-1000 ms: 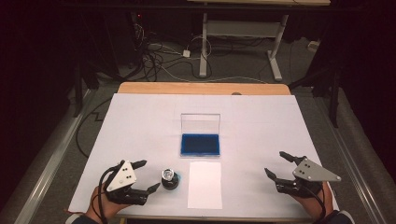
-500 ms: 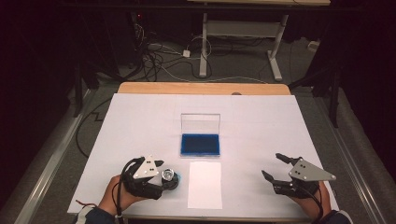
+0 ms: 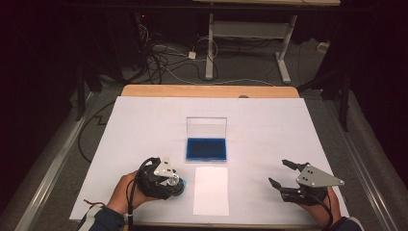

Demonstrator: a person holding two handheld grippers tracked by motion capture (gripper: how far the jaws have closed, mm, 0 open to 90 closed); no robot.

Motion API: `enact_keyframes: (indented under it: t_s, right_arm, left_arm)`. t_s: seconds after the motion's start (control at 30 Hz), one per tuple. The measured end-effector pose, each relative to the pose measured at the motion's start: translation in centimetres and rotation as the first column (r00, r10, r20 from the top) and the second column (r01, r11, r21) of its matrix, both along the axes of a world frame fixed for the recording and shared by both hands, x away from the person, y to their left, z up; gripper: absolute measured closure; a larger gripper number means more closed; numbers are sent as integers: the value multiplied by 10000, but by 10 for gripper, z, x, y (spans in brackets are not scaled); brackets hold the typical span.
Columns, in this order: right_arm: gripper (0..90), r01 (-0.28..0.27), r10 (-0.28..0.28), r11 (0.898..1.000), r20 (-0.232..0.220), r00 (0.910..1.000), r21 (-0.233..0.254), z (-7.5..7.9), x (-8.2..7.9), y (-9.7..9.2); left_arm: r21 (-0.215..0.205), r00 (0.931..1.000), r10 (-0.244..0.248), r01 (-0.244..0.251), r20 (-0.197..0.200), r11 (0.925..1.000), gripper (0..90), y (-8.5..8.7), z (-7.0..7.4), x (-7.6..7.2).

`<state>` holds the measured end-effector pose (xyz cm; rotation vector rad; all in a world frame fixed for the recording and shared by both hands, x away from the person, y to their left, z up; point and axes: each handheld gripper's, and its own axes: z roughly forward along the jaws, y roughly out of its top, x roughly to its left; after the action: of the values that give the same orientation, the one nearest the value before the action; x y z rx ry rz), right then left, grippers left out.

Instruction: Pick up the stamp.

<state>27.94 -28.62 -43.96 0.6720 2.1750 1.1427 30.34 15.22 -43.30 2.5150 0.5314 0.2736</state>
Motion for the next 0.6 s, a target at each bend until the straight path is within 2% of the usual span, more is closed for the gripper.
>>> enact_keyframes:
  t_s: [0.17,0.27,0.5,0.6]
  right_arm:
    - [273,-127,127,9999,-21,9999,-55,0,0,1]
    - [273,-316,316,9995,-93,9995,-69,-1,-1,1]
    - [281,-546,543,9982,-140,9984,-249,-1,-2,4]
    - [286,-578,572,9980,-230,9981,-270,-1,-2,5]
  left_arm:
    - [-82,10000,-27,27,-15,10000,507,2,0,0]
    - [89,9999,-55,53,152,9999,520,1,0,-1]
    - [192,9998,-92,89,151,9998,532,-1,0,0]
    - [360,9997,-175,168,197,9992,533,-1,0,0]
